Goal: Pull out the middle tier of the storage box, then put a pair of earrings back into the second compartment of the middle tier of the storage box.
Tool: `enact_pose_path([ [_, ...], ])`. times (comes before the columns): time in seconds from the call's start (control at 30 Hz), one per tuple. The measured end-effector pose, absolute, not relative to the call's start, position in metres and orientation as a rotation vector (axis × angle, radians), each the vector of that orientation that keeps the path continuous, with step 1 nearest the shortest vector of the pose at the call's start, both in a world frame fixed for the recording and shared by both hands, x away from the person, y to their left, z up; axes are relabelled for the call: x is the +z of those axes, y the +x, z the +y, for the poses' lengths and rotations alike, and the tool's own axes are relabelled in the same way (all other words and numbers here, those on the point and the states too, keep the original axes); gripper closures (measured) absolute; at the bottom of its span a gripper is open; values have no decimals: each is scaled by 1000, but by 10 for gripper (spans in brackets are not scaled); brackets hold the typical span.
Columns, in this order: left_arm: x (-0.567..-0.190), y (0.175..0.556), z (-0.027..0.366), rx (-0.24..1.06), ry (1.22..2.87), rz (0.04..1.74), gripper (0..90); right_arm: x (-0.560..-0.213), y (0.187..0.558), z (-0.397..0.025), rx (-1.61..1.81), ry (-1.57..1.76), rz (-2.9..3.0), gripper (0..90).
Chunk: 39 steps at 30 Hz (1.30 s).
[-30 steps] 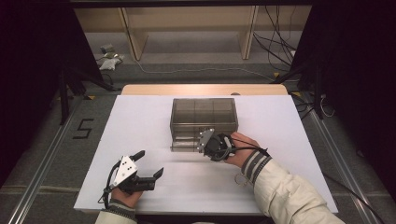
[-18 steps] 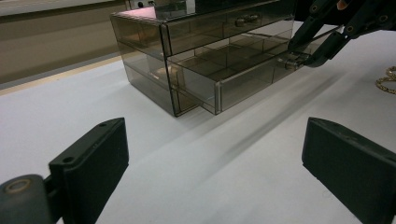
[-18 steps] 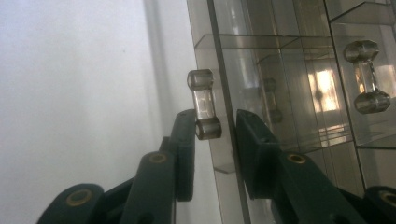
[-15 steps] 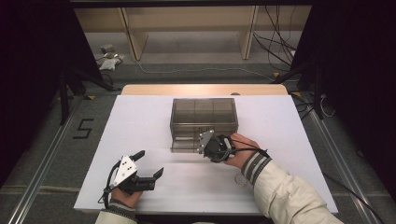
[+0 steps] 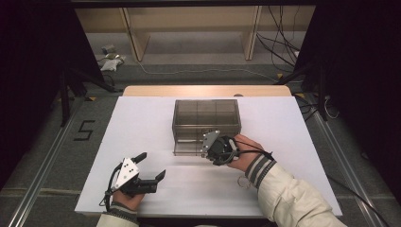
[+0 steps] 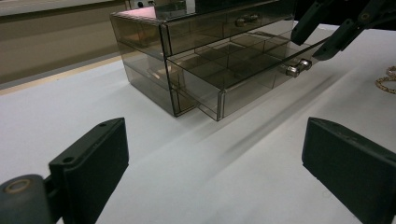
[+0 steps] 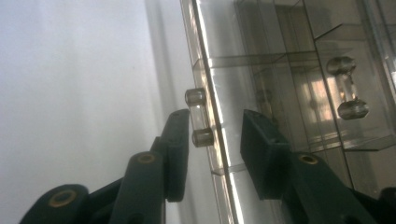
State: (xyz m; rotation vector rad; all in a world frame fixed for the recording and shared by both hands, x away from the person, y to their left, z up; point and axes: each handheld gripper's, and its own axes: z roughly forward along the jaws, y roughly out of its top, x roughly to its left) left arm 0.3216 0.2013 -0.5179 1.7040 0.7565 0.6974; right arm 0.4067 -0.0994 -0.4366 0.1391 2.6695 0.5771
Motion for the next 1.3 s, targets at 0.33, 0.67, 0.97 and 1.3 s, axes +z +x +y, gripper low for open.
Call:
enact_pose_path([
  [0.33, -517, 322, 201, 699, 1705, 756, 69, -420, 400, -110, 687, 180, 2633, 569],
  [0.67, -517, 324, 201, 700, 1704, 759, 69, -402, 393, -130, 800, 247, 2596, 556],
  [0.97, -518, 323, 200, 692, 1709, 752, 69, -397, 387, -144, 820, 299, 2566, 544],
  [1.3, -518, 323, 200, 692, 1709, 750, 69, -389, 373, -160, 832, 339, 2551, 529],
])
